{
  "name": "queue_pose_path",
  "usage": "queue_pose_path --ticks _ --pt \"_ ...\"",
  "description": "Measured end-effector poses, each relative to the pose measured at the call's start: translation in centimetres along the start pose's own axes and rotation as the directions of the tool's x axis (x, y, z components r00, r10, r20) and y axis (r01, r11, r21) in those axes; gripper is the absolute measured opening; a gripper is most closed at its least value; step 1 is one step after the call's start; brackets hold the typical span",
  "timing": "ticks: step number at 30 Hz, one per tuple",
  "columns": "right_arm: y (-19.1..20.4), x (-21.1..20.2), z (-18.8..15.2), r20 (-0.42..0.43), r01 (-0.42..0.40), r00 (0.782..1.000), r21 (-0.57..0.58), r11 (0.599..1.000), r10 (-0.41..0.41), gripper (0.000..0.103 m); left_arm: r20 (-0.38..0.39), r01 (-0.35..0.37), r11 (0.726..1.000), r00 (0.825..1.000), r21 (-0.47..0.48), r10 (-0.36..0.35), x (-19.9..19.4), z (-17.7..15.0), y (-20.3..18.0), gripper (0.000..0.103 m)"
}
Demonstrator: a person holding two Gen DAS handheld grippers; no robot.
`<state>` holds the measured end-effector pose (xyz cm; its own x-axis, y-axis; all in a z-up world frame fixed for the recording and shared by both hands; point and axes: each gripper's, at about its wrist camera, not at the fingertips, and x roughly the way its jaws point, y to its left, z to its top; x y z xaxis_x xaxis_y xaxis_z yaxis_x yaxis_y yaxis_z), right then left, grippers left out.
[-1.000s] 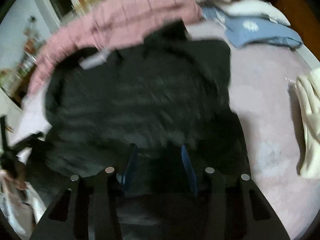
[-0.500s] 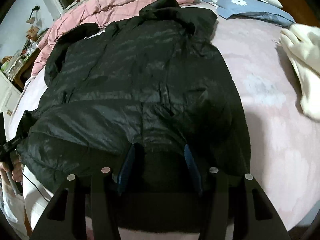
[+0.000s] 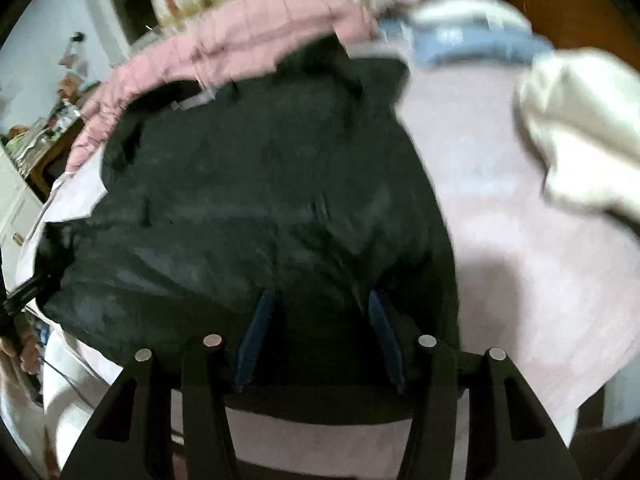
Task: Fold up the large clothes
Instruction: 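Smooth the jacket body flat with both tools, pressing along the hem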
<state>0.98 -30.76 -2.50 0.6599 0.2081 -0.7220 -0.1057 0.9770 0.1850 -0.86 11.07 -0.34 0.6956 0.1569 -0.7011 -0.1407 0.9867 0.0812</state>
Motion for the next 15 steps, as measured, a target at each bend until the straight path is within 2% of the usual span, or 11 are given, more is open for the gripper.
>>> queue_pose_path --ticks 3,6,7,8,9,10,11,12,13,14,15 --pt "2.0 -2.6 0.3 0.087 -0.105 0.990 -0.039 0.994 0.109 0.053 0.130 0.065 0.998 0.989 0.015 -0.066 -3.7 0.5 -1.7 0.071" --pt "5.1 -4.8 -1.2 0.141 -0.223 0.961 -0.120 0.967 0.239 0.053 0.249 0.165 0.985 0.953 0.057 -0.174 -6.3 -0.5 -3.6 0.072" --pt "6.4 -5.1 -2.1 0.134 -0.224 0.959 -0.168 0.960 0.248 0.053 0.258 0.167 0.983 0.949 0.072 -0.180 -6.6 -1.0 -4.3 0.072" --pt "8.0 -5.0 -3.4 0.112 -0.211 0.965 -0.202 0.957 0.236 0.053 0.239 0.168 0.983 0.954 0.075 -0.181 -6.4 -1.6 -5.1 0.072" --pt "8.7 -4.5 -4.2 0.078 -0.218 0.969 -0.181 0.959 0.235 0.053 0.204 0.185 0.981 0.960 0.055 -0.193 -6.1 -2.1 -5.7 0.072" --pt "8.9 -3.9 -5.0 0.043 -0.267 0.961 -0.116 0.957 0.273 0.053 0.178 0.232 0.973 0.957 0.009 -0.230 -5.7 -3.0 -5.8 0.072" --pt "8.5 -3.3 -6.1 0.026 -0.353 0.936 0.020 0.935 0.352 0.053 0.169 0.266 0.963 0.952 -0.042 -0.255 -5.6 -3.8 -5.8 0.072" --pt "8.1 -3.0 -6.8 0.037 -0.367 0.930 0.109 0.924 0.365 0.054 0.160 0.285 0.954 0.950 -0.092 -0.268 -5.4 -4.5 -5.7 0.072" --pt "7.6 -2.7 -7.6 0.061 -0.337 0.941 0.193 0.921 0.332 0.059 0.152 0.300 0.944 0.948 -0.138 -0.279 -5.1 -5.4 -5.7 0.072" --pt "7.1 -2.6 -8.4 0.096 -0.259 0.965 0.263 0.929 0.242 0.064 0.153 0.307 0.937 0.947 -0.164 -0.283 -4.8 -5.9 -5.6 0.072" --pt "6.8 -2.5 -8.7 0.119 -0.226 0.973 0.292 0.929 0.199 0.073 0.153 0.303 0.936 0.949 -0.177 -0.278 -4.5 -6.3 -5.7 0.072"
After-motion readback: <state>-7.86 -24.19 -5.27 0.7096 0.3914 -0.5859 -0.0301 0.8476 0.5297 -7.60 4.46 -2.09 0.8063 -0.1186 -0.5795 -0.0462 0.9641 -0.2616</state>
